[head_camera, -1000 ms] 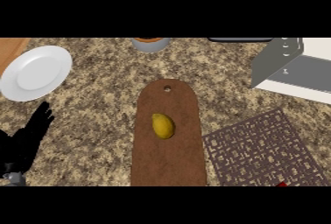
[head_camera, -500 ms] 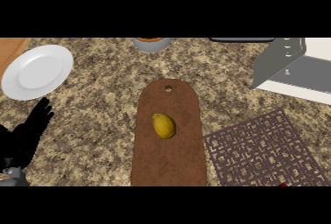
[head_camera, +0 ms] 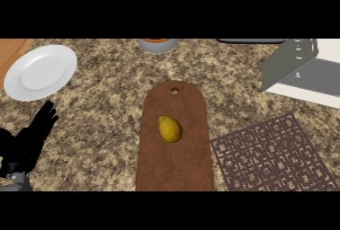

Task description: Pick the sweet potato from the placemat and place it in the tiered shelf

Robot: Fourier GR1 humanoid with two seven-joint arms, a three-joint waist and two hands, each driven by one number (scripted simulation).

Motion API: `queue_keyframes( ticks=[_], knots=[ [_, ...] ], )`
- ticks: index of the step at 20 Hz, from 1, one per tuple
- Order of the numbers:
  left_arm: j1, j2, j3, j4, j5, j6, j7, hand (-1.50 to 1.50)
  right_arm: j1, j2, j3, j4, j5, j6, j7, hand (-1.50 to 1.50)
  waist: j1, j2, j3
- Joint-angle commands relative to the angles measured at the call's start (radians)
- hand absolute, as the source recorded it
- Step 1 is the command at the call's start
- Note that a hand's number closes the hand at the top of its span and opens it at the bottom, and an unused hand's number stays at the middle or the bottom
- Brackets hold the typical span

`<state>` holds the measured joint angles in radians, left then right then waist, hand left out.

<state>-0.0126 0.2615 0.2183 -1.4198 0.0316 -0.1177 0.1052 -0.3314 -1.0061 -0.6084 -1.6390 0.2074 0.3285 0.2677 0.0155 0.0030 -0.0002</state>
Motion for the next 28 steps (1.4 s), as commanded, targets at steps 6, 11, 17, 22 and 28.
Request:
queue_keyframes(
  ticks=[6, 11, 17, 22, 28],
  knots=[
    [-0.034, -0.001, -0.008, -0.009, -0.005, -0.006, 0.038, 0.00, -0.203, 0.014, 0.151, 0.383, 0.105, -0.124, -0.163, 1.50, 0.007, 0.001, 0.000],
    [-0.003, -0.021, -0.009, -0.031, -0.011, 0.007, 0.043, 0.00, -0.301, 0.011, 0.237, 0.485, 0.158, -0.122, -0.152, 1.50, 0.003, 0.000, 0.000],
    [-0.053, -0.003, 0.003, 0.032, -0.004, -0.019, 0.014, 0.00, -0.366, 0.067, 0.267, 0.736, 0.255, -0.265, -0.250, -1.50, 0.009, 0.005, 0.000],
    [0.017, 0.010, 0.028, -0.006, 0.013, -0.045, -0.023, 0.00, -0.410, 0.029, 0.245, 0.910, 0.271, -0.291, -0.444, -1.50, 0.008, 0.002, 0.001],
    [-0.014, -0.009, 0.008, 0.034, -0.025, -0.015, -0.011, 0.00, -0.529, 0.040, 0.193, 0.927, 0.166, -0.183, -0.385, -1.50, -0.001, 0.000, 0.000]
  ],
)
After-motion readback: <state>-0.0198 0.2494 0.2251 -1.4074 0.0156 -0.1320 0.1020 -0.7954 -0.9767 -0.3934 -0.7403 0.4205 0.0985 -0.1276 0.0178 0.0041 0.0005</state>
